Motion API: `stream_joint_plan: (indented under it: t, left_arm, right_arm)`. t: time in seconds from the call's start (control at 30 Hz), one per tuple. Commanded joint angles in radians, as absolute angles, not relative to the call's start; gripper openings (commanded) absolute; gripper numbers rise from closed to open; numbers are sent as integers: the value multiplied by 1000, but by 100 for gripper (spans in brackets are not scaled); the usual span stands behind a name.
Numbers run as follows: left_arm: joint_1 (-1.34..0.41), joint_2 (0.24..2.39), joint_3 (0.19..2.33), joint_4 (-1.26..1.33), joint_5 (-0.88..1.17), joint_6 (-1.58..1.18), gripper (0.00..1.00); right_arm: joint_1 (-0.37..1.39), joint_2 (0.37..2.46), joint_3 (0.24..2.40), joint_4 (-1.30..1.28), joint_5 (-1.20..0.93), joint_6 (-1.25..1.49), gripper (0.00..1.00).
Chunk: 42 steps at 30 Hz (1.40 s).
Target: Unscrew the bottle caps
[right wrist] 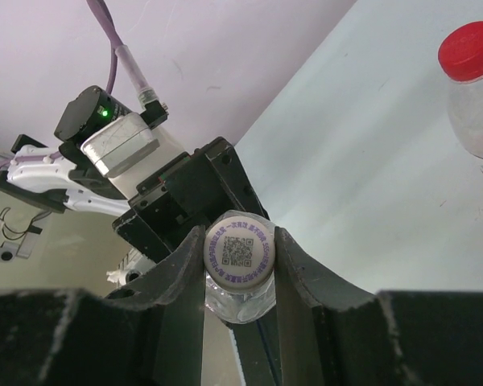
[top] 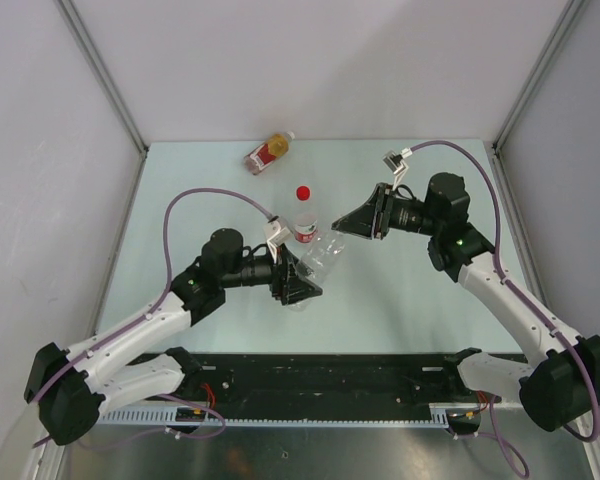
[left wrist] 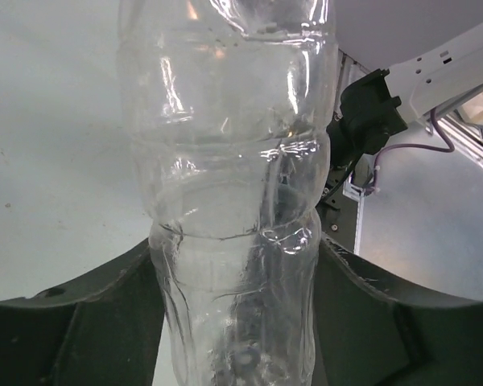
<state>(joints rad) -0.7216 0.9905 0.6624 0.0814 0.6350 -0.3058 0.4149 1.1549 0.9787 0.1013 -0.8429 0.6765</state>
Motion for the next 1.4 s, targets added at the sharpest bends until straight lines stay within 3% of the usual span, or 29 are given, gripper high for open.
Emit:
stream_joint_plan:
  t: [0.0,0.27,0.37,0.5,0.73,0.83,1.0,1.37]
  left_arm:
    - [-728,961,662,72,642,-283,58]
    - [-728,979,670,64,630,-275,32]
    - [-728,996,672,48,608,-268,25]
    - [-729,1010,676,17,574,-260,16]
    - [-728,959,674,-56,451,-243,8]
    - [-728,921,675,-84,387,-234,7]
    - [-748,874,683,-142,249,-221,5]
    - [-1012,860,756,-308,-352,-161,0]
  right_arm:
    - [411,1135,1017,99,-850,653,0]
    - [411,1130,1017,95,-845,647,1]
    - [411,1127,1017,87,-813,652,7]
    - [413,1128,1017,78,-765,669,30]
    - [423,1118,1017,103,-736,702,84]
    - [428,1099,1017,91,-695,700,97]
    - [434,1071,1016,65,-600,705,99]
    - [472,1098,1018,31,-525,739,100]
